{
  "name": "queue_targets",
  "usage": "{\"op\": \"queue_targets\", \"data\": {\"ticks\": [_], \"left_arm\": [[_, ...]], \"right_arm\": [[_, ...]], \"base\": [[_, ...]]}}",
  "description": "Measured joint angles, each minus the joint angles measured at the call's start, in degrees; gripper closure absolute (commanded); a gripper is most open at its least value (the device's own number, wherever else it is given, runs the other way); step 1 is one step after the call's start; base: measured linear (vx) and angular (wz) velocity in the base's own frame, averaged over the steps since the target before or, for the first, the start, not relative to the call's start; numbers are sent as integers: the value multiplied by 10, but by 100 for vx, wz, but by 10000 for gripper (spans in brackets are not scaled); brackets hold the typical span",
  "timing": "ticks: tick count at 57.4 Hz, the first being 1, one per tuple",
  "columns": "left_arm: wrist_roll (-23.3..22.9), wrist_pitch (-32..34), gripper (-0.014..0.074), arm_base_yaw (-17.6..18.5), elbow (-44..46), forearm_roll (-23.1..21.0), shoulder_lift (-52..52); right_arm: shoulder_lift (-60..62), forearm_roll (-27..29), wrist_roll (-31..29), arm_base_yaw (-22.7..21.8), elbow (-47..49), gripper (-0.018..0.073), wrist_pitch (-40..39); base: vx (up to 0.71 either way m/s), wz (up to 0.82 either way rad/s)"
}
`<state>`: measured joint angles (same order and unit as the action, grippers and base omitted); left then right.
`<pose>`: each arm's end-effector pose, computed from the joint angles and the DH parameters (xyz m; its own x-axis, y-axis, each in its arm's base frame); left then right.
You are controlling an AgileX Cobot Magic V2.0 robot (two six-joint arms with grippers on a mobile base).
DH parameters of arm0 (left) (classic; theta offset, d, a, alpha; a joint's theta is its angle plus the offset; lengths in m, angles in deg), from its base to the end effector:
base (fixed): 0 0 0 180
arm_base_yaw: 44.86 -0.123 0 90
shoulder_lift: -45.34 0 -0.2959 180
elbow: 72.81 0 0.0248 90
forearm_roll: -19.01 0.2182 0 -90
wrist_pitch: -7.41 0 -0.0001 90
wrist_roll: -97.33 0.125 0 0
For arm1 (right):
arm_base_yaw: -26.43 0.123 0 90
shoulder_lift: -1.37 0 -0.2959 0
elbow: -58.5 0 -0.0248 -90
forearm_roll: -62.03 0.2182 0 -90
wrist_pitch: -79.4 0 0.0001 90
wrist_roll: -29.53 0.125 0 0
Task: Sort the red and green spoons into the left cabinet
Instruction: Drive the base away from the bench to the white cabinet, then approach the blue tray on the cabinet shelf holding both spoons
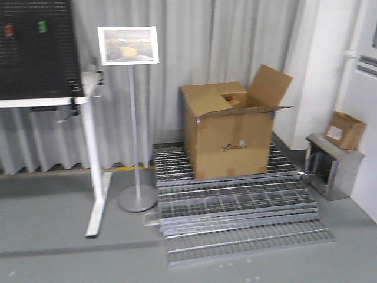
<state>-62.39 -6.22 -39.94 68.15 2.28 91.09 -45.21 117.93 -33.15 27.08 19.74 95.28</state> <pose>0.1309 -0.0198 0.3623 -0.1253 0.0806 -0.9888 0.1616 0.9850 0.0598 0.1331 0.0299 0.3710 -0.0438 -0.1331 -0.9901 -0.2452 0.9622 -0.1185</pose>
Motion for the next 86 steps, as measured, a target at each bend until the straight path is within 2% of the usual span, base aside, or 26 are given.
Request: {"op": "queue_targets", "data": {"ticks": [45,86], "left_arm": [[0,0,597,0,0,0,0],[0,-6,597,0,0,0,0]], "right_arm": [[0,0,0,0,0,563,1],[0,0,0,0,0,563,1]], "base": [[55,-58],[43,-65]]}}
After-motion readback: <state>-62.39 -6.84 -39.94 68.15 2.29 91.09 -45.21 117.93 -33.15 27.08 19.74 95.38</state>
